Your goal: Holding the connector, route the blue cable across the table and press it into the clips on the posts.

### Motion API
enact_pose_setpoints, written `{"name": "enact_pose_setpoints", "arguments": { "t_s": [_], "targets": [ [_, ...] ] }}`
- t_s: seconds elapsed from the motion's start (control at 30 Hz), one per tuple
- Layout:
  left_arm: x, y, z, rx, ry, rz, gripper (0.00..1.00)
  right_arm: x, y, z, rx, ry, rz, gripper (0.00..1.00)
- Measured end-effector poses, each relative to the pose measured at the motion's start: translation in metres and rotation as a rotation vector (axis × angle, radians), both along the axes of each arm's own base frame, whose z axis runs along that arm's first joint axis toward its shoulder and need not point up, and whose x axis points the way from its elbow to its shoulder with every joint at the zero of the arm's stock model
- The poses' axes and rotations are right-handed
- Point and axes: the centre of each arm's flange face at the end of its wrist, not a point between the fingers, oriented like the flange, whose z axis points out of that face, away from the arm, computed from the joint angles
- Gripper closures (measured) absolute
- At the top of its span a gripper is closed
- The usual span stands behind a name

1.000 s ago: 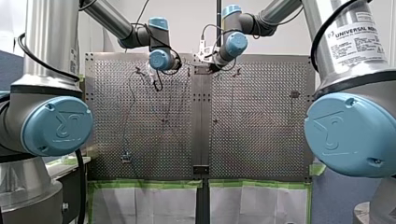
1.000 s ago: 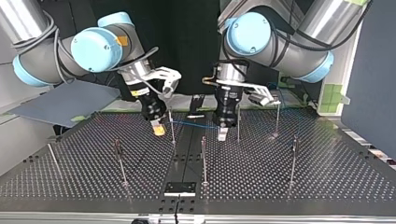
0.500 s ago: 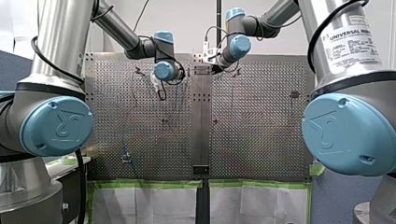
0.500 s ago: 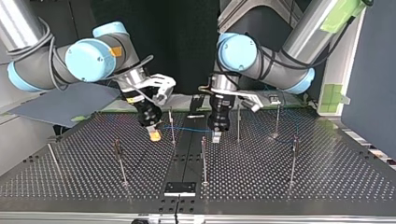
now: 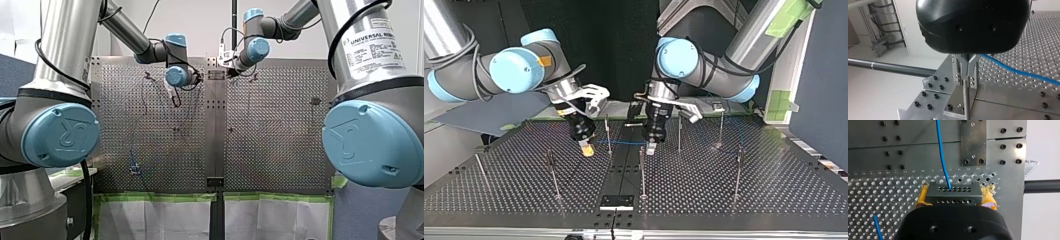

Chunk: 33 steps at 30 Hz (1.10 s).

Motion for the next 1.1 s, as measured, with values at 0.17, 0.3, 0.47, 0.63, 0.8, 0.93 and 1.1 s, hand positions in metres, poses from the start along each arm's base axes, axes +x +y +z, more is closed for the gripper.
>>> {"name": "enact_pose_setpoints", "arguments": {
  "t_s": [0.17,0.3,0.47,0.63,0.8,0.93,1.1],
  "targets": [
    [0.008,-0.005,-0.005,0.001,0.008,-0.015,1.0,0.004,-0.005,0.001,-0.005,-0.004,0.004,1.0],
    [0.015,-0.006,-0.008,-0.002,0.012,-0.004,1.0,0.006,-0.008,0.001,-0.007,-0.006,0.006,1.0],
    [0.016,-0.004,-0.006,-0.009,0.023,0.024,1.0,0.007,-0.009,0.001,-0.006,-0.005,0.006,1.0],
    [0.015,0.0,-0.009,-0.02,0.052,0.046,1.0,0.007,-0.009,0.0,-0.005,-0.004,0.006,1.0],
    [0.014,0.001,-0.011,-0.021,0.066,0.056,1.0,0.008,-0.01,-0.001,-0.003,-0.003,0.006,1.0],
    [0.013,0.002,-0.009,-0.018,0.07,0.053,1.0,0.008,-0.01,-0.002,-0.003,-0.002,0.006,1.0],
    [0.02,0.014,-0.009,-0.014,0.074,0.066,1.0,0.008,-0.01,-0.003,-0.006,0.002,0.009,1.0]
  ]
}}
